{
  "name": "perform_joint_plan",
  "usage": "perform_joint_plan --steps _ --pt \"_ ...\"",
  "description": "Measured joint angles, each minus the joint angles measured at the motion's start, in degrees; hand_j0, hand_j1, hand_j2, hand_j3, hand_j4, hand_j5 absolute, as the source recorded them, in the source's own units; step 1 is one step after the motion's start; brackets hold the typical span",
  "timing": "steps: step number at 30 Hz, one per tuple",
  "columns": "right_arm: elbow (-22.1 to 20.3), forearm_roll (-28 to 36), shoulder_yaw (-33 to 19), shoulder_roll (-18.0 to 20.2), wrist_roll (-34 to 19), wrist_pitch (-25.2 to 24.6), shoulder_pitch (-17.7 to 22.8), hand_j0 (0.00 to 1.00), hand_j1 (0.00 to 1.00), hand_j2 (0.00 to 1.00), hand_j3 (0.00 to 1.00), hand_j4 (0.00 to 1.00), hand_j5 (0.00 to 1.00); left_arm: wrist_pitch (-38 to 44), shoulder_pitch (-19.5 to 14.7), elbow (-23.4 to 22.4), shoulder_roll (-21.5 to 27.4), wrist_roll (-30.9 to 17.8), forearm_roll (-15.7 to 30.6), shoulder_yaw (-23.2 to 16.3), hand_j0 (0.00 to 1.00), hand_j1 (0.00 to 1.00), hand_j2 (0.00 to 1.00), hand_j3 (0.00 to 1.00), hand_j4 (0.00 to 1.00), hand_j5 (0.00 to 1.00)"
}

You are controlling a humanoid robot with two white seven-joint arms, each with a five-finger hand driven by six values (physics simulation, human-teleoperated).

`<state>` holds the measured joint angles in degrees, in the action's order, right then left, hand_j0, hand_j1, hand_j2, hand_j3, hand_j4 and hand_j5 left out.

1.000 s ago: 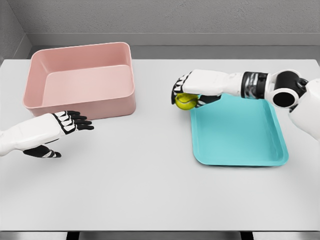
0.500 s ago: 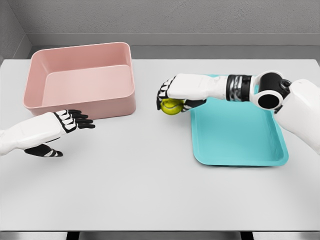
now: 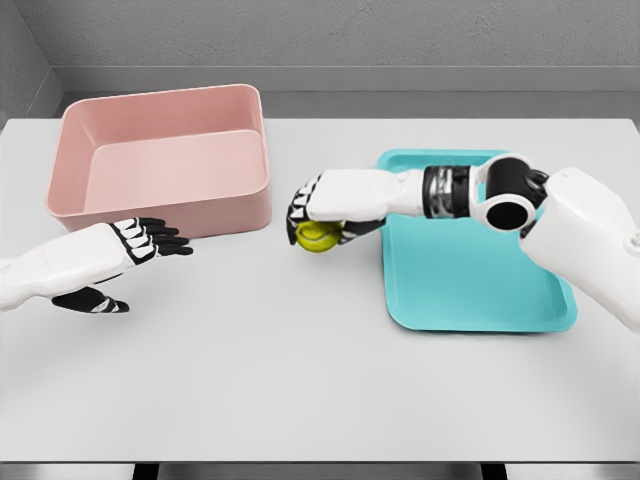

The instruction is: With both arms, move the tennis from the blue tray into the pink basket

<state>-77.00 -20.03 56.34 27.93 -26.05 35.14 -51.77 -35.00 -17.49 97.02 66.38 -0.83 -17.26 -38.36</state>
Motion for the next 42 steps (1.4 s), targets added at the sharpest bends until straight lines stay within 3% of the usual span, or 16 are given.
perform_joint_plan --steps 25,29,37,42 --pt "1.23 -1.28 2.94 -4.14 -1.85 0.00 1.67 0.56 0.56 0.56 0.56 0.56 0.56 0.00 0.53 0.27 0.03 -0.13 0.68 -0.06 1.00 1.00 1.00 1.00 1.00 1.00" --pt "1.09 -1.29 2.90 -4.08 -1.80 0.01 1.58 0.74 0.74 0.74 0.74 0.74 0.74 0.00 0.53 0.34 0.07 -0.11 0.84 -0.07 1.00 1.00 1.00 1.00 1.00 1.00" --pt "1.05 -1.26 2.79 -4.05 -1.78 0.00 1.58 0.77 0.77 0.77 0.77 0.77 0.77 0.00 0.53 0.36 0.08 -0.11 1.42 -0.15 1.00 1.00 1.00 1.00 1.00 1.00" --pt "1.08 -1.26 2.68 -3.96 -1.89 0.00 1.58 0.85 0.85 0.85 0.85 0.85 0.85 0.00 0.53 0.36 0.08 -0.10 1.61 -0.23 1.00 1.00 1.00 1.00 1.00 1.00"
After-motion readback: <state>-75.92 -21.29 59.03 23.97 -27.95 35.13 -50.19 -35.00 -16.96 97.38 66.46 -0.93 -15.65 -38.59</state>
